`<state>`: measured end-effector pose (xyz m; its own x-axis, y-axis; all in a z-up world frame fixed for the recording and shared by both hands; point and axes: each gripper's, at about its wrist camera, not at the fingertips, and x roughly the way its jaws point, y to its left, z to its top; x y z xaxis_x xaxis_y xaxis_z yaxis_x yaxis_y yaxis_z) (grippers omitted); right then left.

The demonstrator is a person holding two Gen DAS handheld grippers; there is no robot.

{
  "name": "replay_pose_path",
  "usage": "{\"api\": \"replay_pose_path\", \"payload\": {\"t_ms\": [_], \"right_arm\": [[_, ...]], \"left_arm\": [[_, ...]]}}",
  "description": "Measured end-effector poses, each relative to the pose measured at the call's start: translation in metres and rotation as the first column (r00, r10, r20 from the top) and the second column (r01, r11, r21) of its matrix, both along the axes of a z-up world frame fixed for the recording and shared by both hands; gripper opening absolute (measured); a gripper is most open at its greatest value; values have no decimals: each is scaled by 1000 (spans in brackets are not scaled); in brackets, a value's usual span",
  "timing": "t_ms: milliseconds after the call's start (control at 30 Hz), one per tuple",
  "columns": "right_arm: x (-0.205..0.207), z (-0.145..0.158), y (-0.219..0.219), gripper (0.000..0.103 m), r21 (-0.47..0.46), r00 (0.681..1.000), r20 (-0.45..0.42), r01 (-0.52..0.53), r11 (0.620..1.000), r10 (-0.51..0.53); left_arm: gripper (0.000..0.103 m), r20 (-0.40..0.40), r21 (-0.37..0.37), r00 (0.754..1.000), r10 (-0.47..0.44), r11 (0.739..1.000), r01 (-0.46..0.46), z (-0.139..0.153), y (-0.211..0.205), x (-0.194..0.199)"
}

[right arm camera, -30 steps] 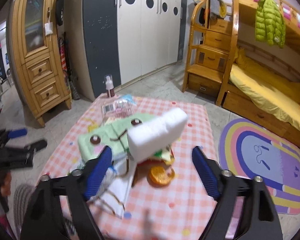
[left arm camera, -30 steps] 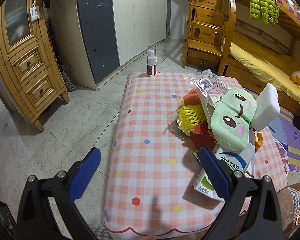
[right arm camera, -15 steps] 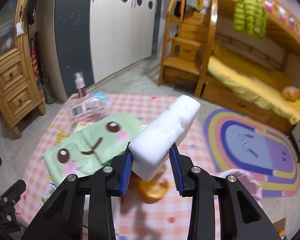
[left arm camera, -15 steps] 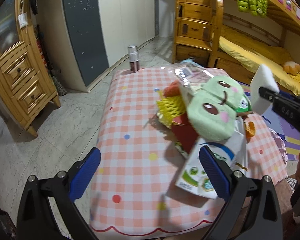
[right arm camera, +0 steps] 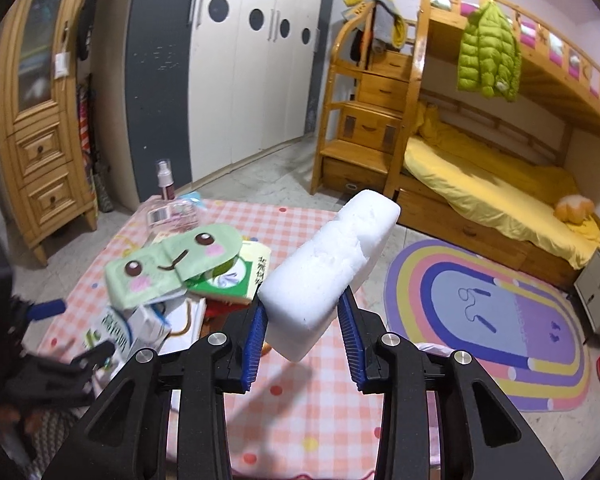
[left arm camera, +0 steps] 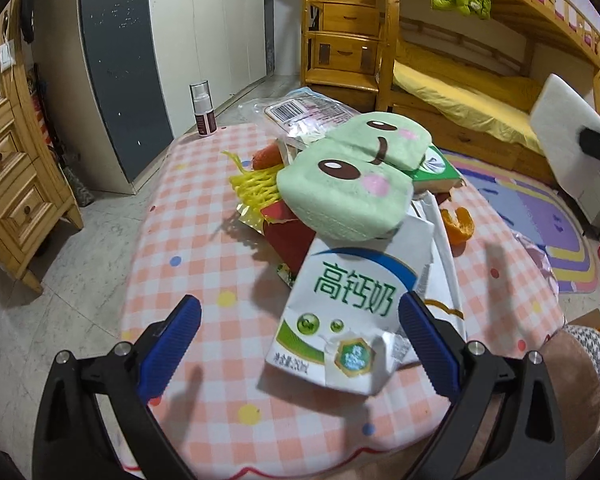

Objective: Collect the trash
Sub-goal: 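Carry the foam block toward the pink bin with the right tool while the left tool grasps the milk carton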

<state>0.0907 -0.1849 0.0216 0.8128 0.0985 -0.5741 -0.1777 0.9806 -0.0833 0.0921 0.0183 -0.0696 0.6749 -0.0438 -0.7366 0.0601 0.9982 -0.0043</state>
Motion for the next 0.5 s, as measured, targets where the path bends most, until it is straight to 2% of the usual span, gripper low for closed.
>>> {"api": "replay_pose_path", "payload": {"t_ms": [200,367,500], "right_arm": [[-11,3,-7,36,35,1000,-8,-16,999,16],[-20,2,-19,36,44,1000,-7,-6,999,6],[-31,-1,-28,36,67,1000,-4,9,998,-9]], "left_arm": [[96,-18,-22,1000,-10,1000,9,-12,-1,1],[96,25,10,1000,-2,1000,1,-5,3,-12],[96,73,-35,997,26,999,-24,3,17,-28]]}}
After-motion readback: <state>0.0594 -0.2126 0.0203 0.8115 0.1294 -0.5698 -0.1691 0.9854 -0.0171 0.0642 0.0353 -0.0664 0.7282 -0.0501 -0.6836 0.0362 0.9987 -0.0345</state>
